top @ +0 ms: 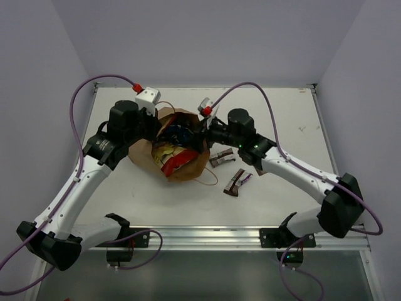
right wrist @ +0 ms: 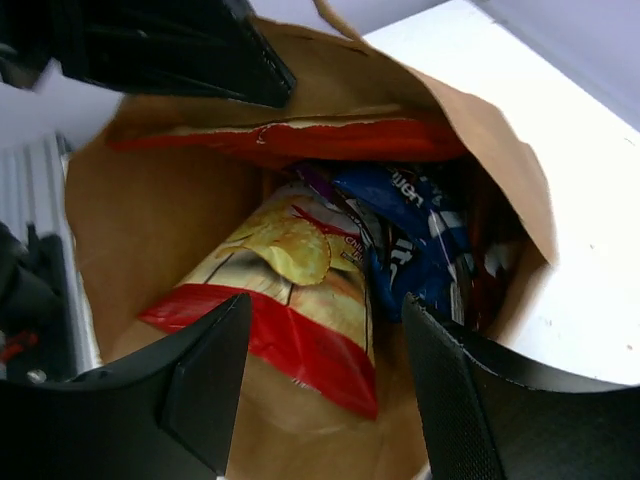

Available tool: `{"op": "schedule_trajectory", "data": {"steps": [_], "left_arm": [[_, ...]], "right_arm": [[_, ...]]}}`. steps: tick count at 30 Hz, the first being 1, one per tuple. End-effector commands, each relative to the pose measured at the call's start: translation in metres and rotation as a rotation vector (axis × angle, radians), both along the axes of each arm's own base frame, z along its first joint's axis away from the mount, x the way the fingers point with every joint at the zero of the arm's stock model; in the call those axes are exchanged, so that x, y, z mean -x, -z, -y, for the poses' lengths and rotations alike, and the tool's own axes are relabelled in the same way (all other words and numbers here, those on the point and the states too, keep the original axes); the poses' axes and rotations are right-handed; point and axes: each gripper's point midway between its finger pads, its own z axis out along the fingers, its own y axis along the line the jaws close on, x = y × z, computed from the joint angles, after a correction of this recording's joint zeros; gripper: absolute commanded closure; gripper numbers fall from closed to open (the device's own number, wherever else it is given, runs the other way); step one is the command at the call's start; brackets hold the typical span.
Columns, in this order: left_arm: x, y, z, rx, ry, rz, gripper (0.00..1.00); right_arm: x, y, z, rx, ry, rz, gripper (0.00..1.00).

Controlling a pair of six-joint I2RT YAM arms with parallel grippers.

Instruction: Take the snacks out of the paper bag

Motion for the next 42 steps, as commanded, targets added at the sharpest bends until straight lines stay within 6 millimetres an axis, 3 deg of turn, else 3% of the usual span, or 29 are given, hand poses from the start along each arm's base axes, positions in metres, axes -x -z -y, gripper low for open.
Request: {"op": "schedule_trajectory", "data": {"steps": [1, 3, 4, 7, 10, 14, 23, 30, 36, 37, 41, 42], "left_arm": [[0.003, 0.001, 0.0, -0.017, 0.027, -0.026, 1.0], [0.003, 0.0, 0.001, -0.012, 0.031, -0.029, 1.0], [0.004, 0.0, 0.002, -0.009, 0.034, -0.028, 1.0], [0.006, -0.003, 0.004, 0.001, 0.043, -0.026, 1.0], [0.007, -0.004, 0.004, 0.003, 0.046, -0.024, 1.0], [0.013, -0.006, 0.011, 0.033, 0.083, -0.035, 1.0], [0.019, -0.012, 0.011, 0.042, 0.101, -0.036, 1.0], [0.021, -0.014, 0.015, 0.061, 0.123, -0.031, 1.0], [0.021, -0.011, 0.015, 0.065, 0.114, -0.033, 1.0], [0.022, -0.01, 0.014, 0.067, 0.108, -0.03, 1.0], [0.019, -0.006, 0.008, 0.048, 0.075, -0.026, 1.0], [0.019, -0.003, 0.006, 0.04, 0.068, -0.034, 1.0]], "right_arm": [[-0.005, 0.004, -0.033, 0.068, -0.195, 0.181, 0.36], [-0.014, 0.008, -0.044, 0.078, -0.199, 0.186, 0.36], [-0.019, 0.026, -0.051, 0.106, -0.206, 0.162, 0.36], [-0.029, 0.045, -0.064, 0.137, -0.207, 0.148, 0.36], [-0.038, 0.055, -0.071, 0.144, -0.187, 0.143, 0.35], [-0.055, 0.084, -0.08, 0.168, -0.15, 0.108, 0.34], [-0.083, 0.1, -0.085, 0.131, -0.029, 0.118, 0.36], [-0.078, 0.104, -0.093, 0.114, -0.067, 0.083, 0.58], [-0.056, 0.113, -0.095, 0.117, -0.152, 0.012, 0.88], [-0.051, 0.112, -0.095, 0.111, -0.169, 0.006, 0.97], [-0.034, 0.102, -0.086, 0.081, -0.189, 0.003, 1.0], [-0.027, 0.091, -0.082, 0.074, -0.196, 0.005, 1.0]]}}
